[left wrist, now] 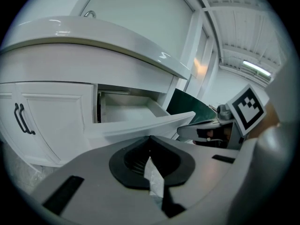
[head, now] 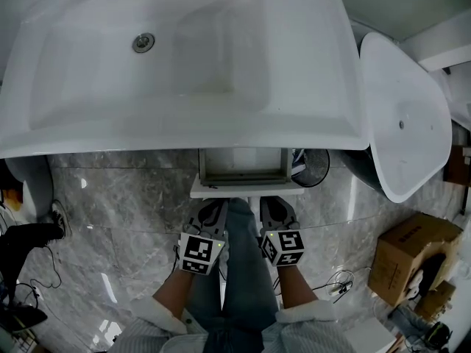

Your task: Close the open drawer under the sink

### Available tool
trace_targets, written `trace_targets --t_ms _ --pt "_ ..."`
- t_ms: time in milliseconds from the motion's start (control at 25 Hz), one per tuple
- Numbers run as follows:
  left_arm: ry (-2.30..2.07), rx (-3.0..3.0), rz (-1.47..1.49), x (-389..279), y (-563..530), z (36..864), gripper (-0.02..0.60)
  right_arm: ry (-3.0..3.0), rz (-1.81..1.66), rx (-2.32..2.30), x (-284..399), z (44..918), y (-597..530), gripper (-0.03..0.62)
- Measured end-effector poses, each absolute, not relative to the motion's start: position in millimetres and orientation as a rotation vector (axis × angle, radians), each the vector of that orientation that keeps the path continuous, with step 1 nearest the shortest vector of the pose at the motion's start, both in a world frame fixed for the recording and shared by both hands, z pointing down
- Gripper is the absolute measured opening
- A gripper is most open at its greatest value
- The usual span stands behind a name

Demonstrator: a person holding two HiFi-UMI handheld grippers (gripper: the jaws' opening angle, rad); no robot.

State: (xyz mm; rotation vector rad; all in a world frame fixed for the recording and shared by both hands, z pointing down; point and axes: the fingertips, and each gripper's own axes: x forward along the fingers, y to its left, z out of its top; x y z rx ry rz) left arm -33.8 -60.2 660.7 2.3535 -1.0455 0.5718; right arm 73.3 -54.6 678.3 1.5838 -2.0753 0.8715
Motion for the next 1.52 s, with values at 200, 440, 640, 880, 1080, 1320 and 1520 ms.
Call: trace_targets --t_ms 200,440,640,880,1080,1320,1520 --pt "-1.025 2.373 0.574 -31.4 -60.8 659.0 0.015 -2.063 0.836 1.619 74.1 675.5 -56.6 0.009" --pt "-1.072 2.374 0.523 -30.5 -81.5 652.2 0.015 -2.101 0.77 1.639 74.5 663.5 -77.4 0.009" --pt "-1.076 2.402 0.534 -30.1 -97.1 648.9 0.015 -2.11 0.75 1.619 73.0 661.0 -91.1 0.009" --pt "-1.067 2.448 0.553 -29.5 -113.2 645.9 0.015 -2.132 0.705 1.625 74.1 658.5 -107.4 0.009" --pt "-1.067 2.472 0.568 -27.0 -123.7 645.9 0.015 -2.141 0.683 1.619 74.4 657.0 -118.3 0.009" --pt "-1.042 2.53 0.606 -22.5 -136.7 645.9 0.015 -2.149 0.657 1.63 75.5 655.2 -132.8 0.009" --pt "-1.051 2.539 0.586 -19.9 -153.5 645.6 0.015 -2.153 0.63 1.643 78.3 656.1 -149.3 0.009"
